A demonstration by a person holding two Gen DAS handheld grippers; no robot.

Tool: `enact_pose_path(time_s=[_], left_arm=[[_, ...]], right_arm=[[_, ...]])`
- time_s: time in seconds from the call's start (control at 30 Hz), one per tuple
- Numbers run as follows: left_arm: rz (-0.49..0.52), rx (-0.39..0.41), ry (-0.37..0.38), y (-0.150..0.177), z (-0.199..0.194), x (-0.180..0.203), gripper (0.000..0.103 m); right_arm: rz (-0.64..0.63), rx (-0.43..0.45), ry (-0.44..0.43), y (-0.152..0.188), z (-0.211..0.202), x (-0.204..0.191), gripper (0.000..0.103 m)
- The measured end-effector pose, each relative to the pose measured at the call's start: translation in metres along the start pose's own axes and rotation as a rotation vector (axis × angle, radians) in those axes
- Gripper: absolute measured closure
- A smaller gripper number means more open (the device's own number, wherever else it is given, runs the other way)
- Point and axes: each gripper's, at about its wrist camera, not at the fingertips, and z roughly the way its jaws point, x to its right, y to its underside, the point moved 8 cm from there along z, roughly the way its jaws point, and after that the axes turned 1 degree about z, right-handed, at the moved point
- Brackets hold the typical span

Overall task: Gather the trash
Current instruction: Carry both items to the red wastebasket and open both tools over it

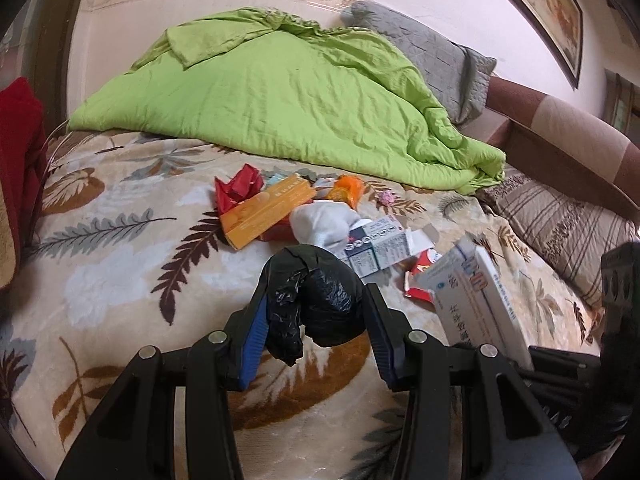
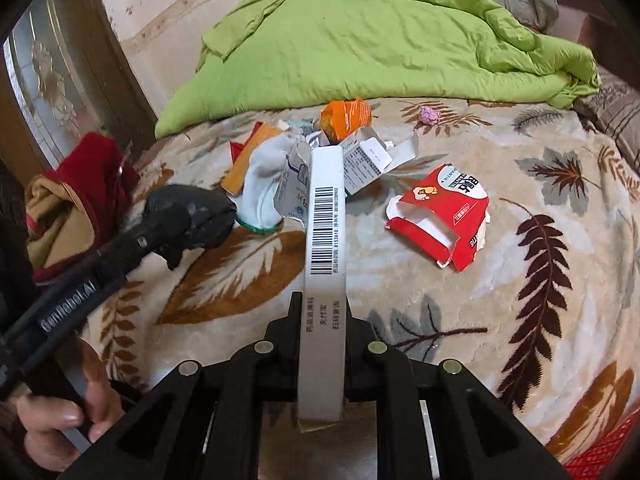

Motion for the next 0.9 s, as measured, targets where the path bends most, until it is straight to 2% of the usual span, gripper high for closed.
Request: enact_pose_path(time_s=[0.17,0.33,0.47,0.7,0.9], left_arm=[[0.032,-0.012,0.036,0.004,-0.003,0.016,0.058],[0.12,-0.028,0.114,0.007,-0.011,0.062,0.058],[0.192,-0.043,0.215,0.012,-0.022,0.112,0.058],[0.328,-0.093,0.41,0.026,-0.042,0.213,0.058],[0.391,-0.195,0.594,0.051,-0.048,0.295,0.058]], right_arm=[[0.087,0.022,-0.067,-0.002,-0.02,0.009,0.088],[0.162,0.048,-0.101,0.009,-0.061,0.031,0.088],[0.211,0.084,-0.066,0.02,-0.101,0.059,0.088],[0.338,0.137,0.07,0.043,-0.174,0.134,0.088],[0.448,0.157,0.156,0.072,-0.221,0.188,0.088]])
